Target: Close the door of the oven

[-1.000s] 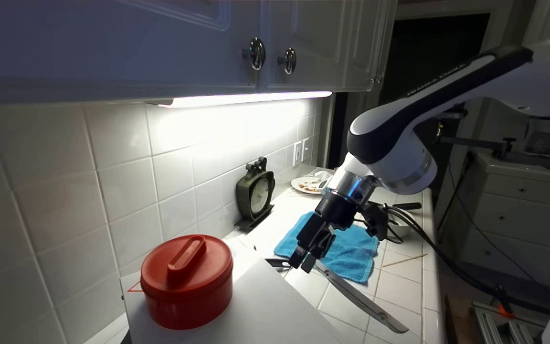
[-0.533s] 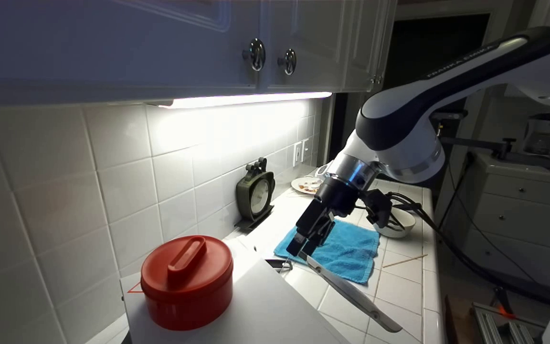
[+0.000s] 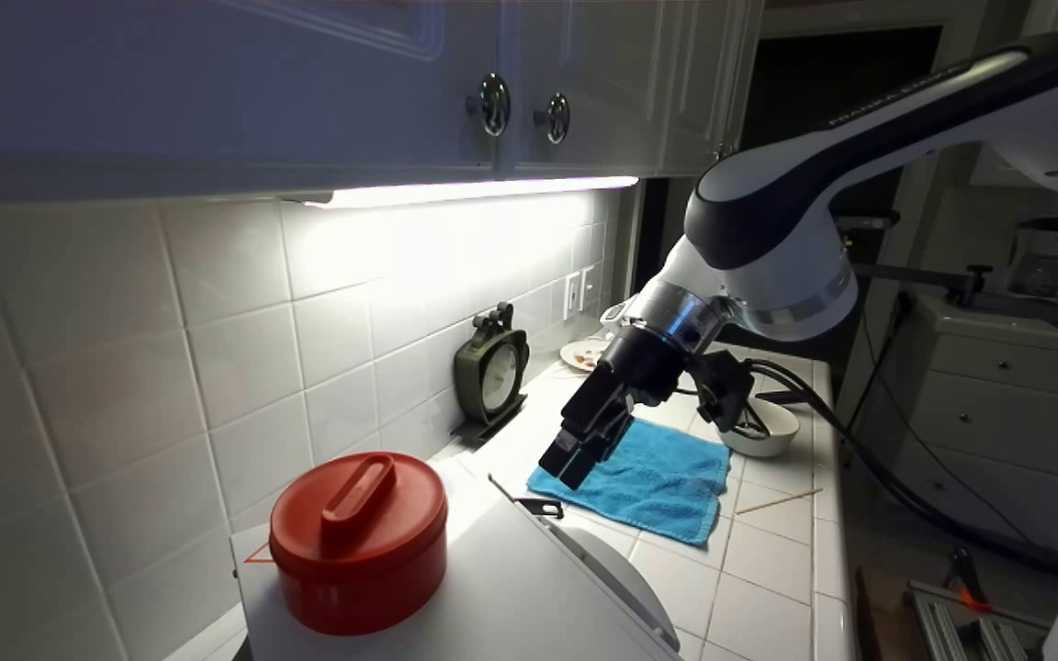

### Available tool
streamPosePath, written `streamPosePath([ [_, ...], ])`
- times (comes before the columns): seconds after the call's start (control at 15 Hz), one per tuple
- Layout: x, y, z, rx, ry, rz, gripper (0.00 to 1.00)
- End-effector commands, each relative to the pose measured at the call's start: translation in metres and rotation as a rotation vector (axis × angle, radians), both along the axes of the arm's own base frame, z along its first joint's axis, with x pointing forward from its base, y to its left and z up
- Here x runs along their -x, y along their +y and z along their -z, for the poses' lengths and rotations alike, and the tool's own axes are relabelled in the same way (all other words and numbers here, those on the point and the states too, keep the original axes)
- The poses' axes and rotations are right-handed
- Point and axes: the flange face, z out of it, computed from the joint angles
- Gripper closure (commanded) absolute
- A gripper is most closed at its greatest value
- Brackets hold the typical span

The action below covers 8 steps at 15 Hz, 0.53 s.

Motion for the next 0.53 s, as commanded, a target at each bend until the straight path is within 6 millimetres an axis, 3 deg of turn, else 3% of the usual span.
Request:
streamPosePath([
  [0.0,0.004,0.004,-0.005,-0.018,-0.019,-0.008,0.00],
  [0.47,0.047,0.027,-0.022,0.121,0.038,-0.077,0.00],
])
